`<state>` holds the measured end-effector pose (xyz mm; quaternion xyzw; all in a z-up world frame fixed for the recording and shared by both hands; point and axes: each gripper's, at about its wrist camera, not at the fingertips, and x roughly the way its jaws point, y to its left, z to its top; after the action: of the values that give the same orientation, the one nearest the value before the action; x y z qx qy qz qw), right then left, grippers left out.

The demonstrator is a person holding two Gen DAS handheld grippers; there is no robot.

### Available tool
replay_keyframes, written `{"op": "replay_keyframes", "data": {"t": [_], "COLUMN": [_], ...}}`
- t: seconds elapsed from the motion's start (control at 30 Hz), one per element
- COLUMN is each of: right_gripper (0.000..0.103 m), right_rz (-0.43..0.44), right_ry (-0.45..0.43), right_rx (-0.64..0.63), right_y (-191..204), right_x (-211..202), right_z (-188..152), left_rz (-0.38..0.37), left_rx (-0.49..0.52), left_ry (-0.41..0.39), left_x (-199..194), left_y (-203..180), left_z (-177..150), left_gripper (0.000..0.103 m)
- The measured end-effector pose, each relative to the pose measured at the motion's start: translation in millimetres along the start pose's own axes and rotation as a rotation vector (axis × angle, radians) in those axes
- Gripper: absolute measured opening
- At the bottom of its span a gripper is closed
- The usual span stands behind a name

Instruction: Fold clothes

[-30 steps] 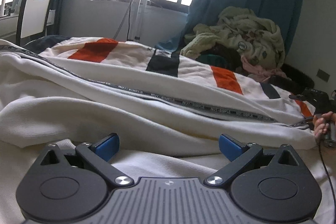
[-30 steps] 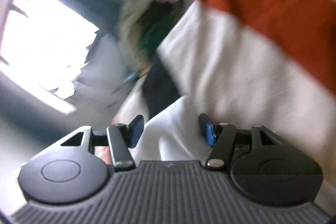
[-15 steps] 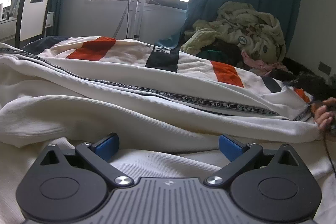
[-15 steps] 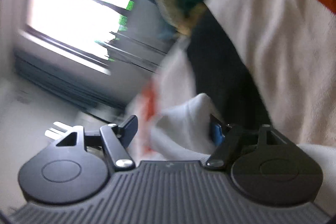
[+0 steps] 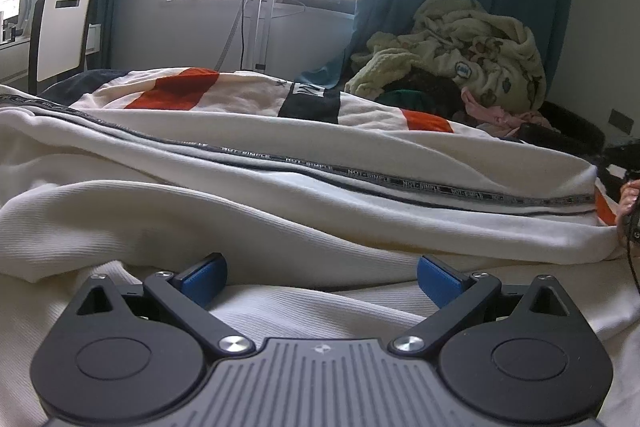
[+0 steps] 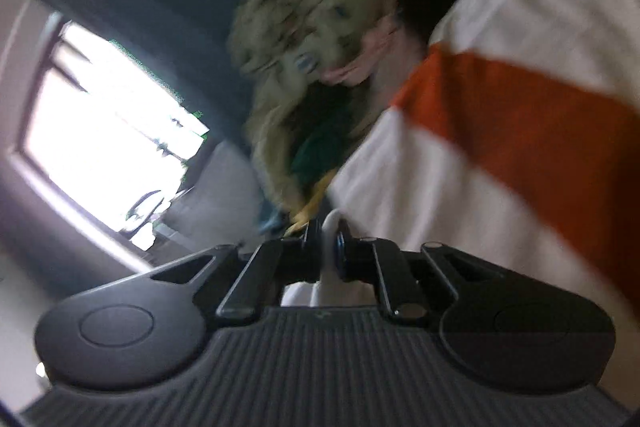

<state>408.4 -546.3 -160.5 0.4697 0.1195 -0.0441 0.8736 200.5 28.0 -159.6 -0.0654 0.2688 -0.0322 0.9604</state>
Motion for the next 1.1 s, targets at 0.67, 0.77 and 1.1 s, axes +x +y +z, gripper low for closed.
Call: {"op": "replay_keyframes", "data": {"t": [0.67, 0.77, 1.1], "right_gripper": [0.076, 0.076, 0.076], "right_rz": [-0.236, -0.292, -0.428], "right_ry": [0.084, 0.154, 0.153], "right_rx": [-0.023, -0.026, 0.254], "right_y": [17.6, 22.4, -16.5], "right_x": [-126.2, -169.4, -309.5], "right_z": [-45.7, -58.5, -76.5], "left_rz": [0.037, 0.044, 0.168], "left_rx": [-0.034, -0.028, -0.269], "left_ry": [-0.084, -0.108, -0.026], "left_x": [-29.0, -45.7, -128.3], "left_y": [9.6, 11.2, 79.5], "left_z": [12.6, 17.5, 27.2], "left_gripper": [0.102, 0.102, 0.102]}}
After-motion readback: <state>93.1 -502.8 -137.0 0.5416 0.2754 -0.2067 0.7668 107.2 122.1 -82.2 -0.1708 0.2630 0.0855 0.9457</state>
